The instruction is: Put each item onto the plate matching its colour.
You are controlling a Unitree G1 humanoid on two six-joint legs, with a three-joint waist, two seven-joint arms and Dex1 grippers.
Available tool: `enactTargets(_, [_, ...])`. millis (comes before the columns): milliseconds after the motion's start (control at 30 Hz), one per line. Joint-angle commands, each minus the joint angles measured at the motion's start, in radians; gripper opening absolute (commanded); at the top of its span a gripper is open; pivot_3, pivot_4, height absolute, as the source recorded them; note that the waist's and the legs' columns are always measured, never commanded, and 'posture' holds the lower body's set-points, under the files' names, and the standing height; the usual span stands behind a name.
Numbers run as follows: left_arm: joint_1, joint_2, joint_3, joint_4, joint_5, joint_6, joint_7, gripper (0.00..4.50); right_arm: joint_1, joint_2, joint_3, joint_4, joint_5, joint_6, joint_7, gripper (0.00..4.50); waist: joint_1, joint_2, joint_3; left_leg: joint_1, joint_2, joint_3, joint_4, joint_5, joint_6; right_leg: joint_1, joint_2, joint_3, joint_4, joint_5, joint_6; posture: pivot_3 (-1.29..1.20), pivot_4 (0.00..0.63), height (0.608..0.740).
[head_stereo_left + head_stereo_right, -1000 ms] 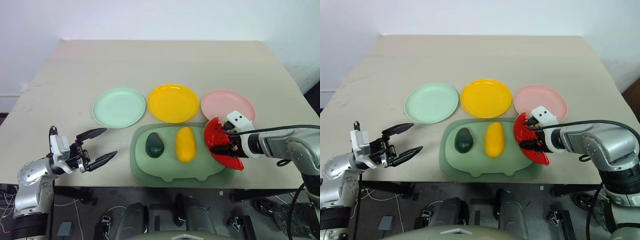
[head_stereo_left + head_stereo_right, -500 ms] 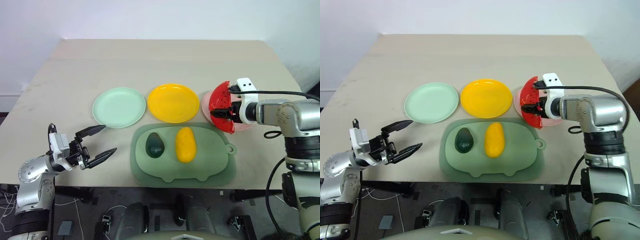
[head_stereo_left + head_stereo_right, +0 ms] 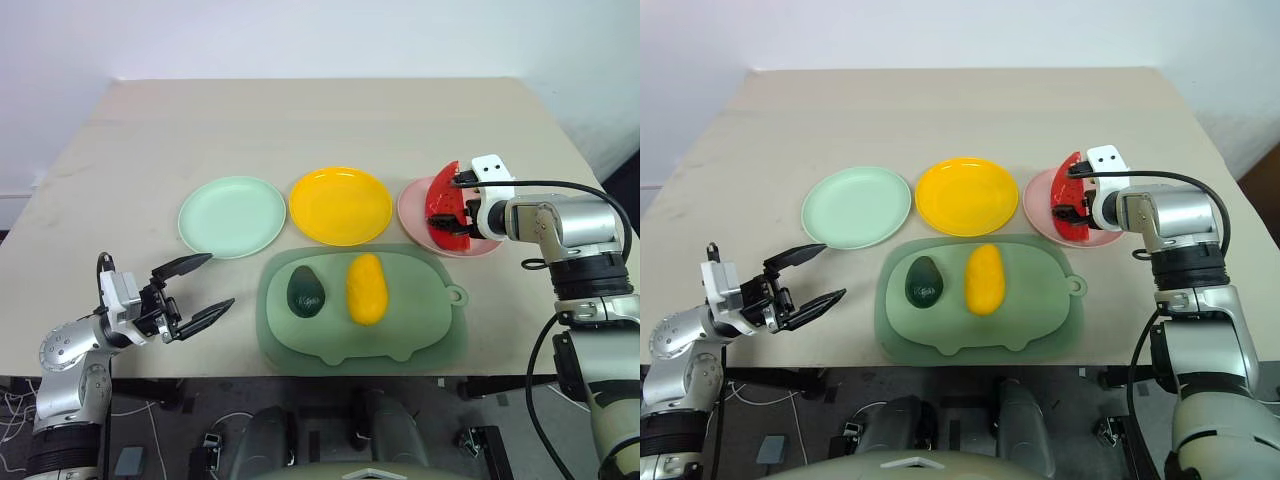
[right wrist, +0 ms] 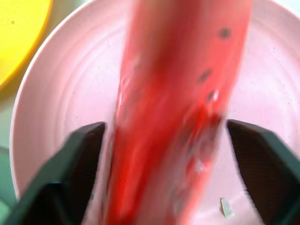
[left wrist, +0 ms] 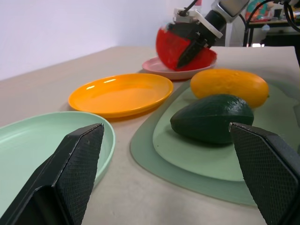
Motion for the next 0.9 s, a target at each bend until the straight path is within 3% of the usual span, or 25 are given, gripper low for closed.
enactTargets(33, [0.0, 0.001, 0.009, -0.011, 0.0, -0.02, 0.005, 4.5, -0.049, -0.058, -0.022, -0.04, -0.008, -0.025, 0.065, 4.48, 0.0, 0.001, 0.0, 0.0, 0.0, 0.0, 0.0, 0.0, 0.0, 0.0, 0.0, 0.0, 0.0, 0.0, 0.0, 0.0, 0.15, 0.733])
enactTargets(233, [0.001, -0.003, 0.005, -0.016, 0.006, -0.022, 0.014, 4.5, -0.055, -0.183, -0.066, -0.198, 0.063, 0.043, 0.221, 4.48, 0.001, 0.002, 0.001, 0.0, 0.0, 0.0, 0.0, 0.0, 0.0, -0.001, 0.0, 0.0, 0.0, 0.0, 0.0, 0.0, 0.15, 0.733])
enactTargets(367, [-0.001, -0.01, 0.003, -0.021, 0.008, -0.023, 0.026, 4.5, -0.004, -0.278, -0.087, -0.393, 0.144, 0.126, 0.308, 4.48, 0.002, 0.003, 0.002, -0.001, 0.001, 0.0, 0.0, 0.0, 0.0, -0.001, -0.001, 0.0, 0.0, 0.0, 0.0, 0.0, 0.15, 0.733])
enactTargets(533, [-0.004, -0.006, 0.006, -0.015, 0.008, -0.023, 0.024, 4.5, 0.099, -0.317, -0.148, -0.695, 0.322, 0.263, 0.382, 4.48, 0.002, 0.002, 0.002, -0.001, 0.001, -0.001, -0.001, 0.0, 0.0, -0.001, -0.001, 0.0, -0.001, 0.0, 0.0, 0.0, 0.15, 0.733])
enactTargets(667, [-0.008, 0.002, 0.01, -0.012, 0.006, -0.017, 0.02, 4.5, 0.086, -0.195, -0.201, -0.782, 0.444, 0.488, 0.295, 4.48, 0.002, 0.002, 0.001, 0.0, 0.001, 0.0, 0.0, 0.0, 0.0, -0.001, -0.001, 0.0, 0.0, 0.0, 0.0, 0.0, 0.15, 0.733])
enactTargets(900, [-0.006, 0.005, 0.008, -0.024, 0.005, -0.009, 0.021, 4.5, 0.141, -0.033, -0.198, -0.751, 0.704, 0.513, -0.012, 4.48, 0.004, 0.002, 0.001, -0.002, 0.0, -0.001, 0.0, 0.0, 0.0, -0.001, -0.002, 0.0, -0.001, 0.0, 0.0, 0.0, 0.15, 0.733])
